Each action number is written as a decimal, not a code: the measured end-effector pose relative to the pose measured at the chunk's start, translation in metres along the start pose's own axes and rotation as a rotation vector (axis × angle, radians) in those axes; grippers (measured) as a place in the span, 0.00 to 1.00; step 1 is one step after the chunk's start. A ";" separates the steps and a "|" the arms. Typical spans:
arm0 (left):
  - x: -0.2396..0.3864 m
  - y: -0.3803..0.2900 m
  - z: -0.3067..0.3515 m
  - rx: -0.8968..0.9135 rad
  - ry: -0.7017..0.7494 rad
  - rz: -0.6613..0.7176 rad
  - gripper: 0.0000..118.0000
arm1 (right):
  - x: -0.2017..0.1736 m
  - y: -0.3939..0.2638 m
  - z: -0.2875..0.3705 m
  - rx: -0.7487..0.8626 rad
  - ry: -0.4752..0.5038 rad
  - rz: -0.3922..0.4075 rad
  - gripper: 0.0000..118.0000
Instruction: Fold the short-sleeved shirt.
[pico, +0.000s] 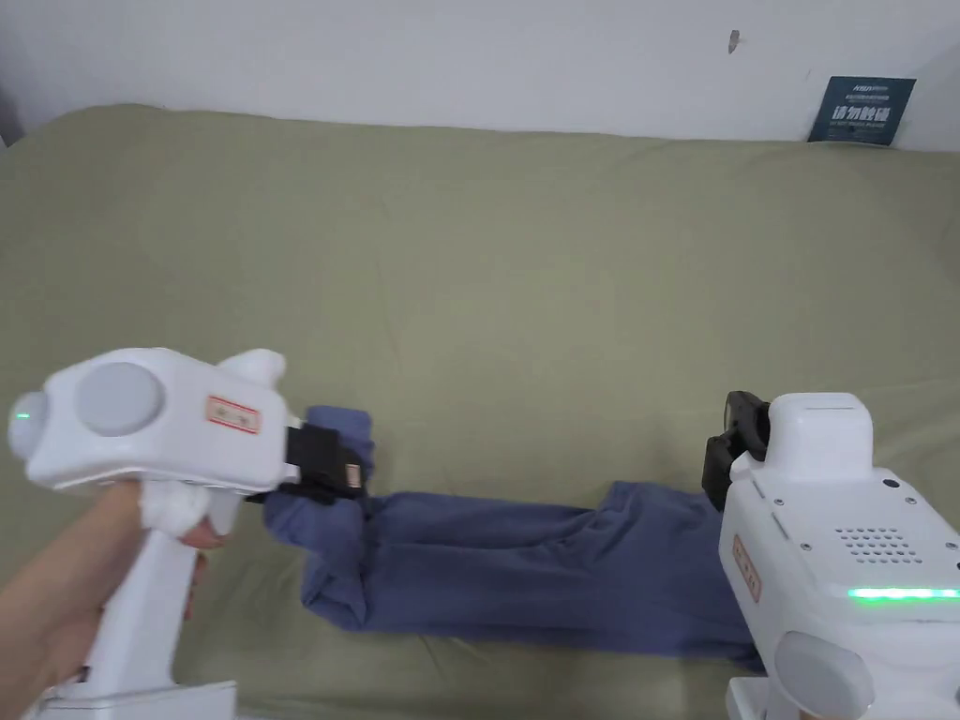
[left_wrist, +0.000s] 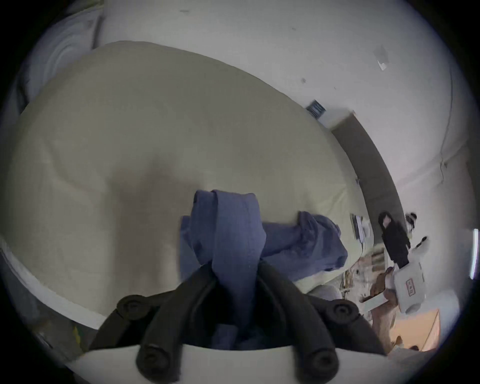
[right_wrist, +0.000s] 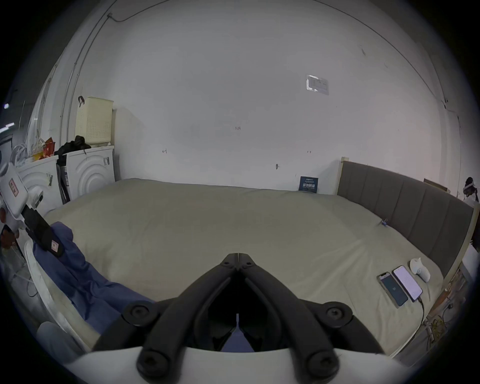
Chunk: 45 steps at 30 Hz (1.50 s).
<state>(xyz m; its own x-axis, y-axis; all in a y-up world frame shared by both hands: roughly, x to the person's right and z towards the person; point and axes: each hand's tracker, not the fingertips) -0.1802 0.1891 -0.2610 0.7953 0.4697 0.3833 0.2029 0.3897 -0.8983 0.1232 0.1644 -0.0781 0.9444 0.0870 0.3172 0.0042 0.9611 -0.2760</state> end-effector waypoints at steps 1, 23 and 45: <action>0.014 0.001 -0.013 -0.013 0.007 -0.021 0.09 | 0.000 -0.001 0.000 0.001 0.000 0.002 0.00; -0.022 -0.032 -0.056 0.064 -0.234 0.118 0.00 | 0.008 -0.009 -0.004 -0.036 0.012 -0.040 0.00; -0.040 -0.034 -0.059 -0.002 -0.258 0.149 0.00 | 0.004 0.003 0.003 0.026 -0.009 -0.032 0.00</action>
<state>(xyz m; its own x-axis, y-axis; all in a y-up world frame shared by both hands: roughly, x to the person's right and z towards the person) -0.1851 0.1107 -0.2580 0.6450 0.7076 0.2885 0.0960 0.2995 -0.9493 0.1260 0.1684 -0.0751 0.9410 0.0580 0.3333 0.0258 0.9700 -0.2418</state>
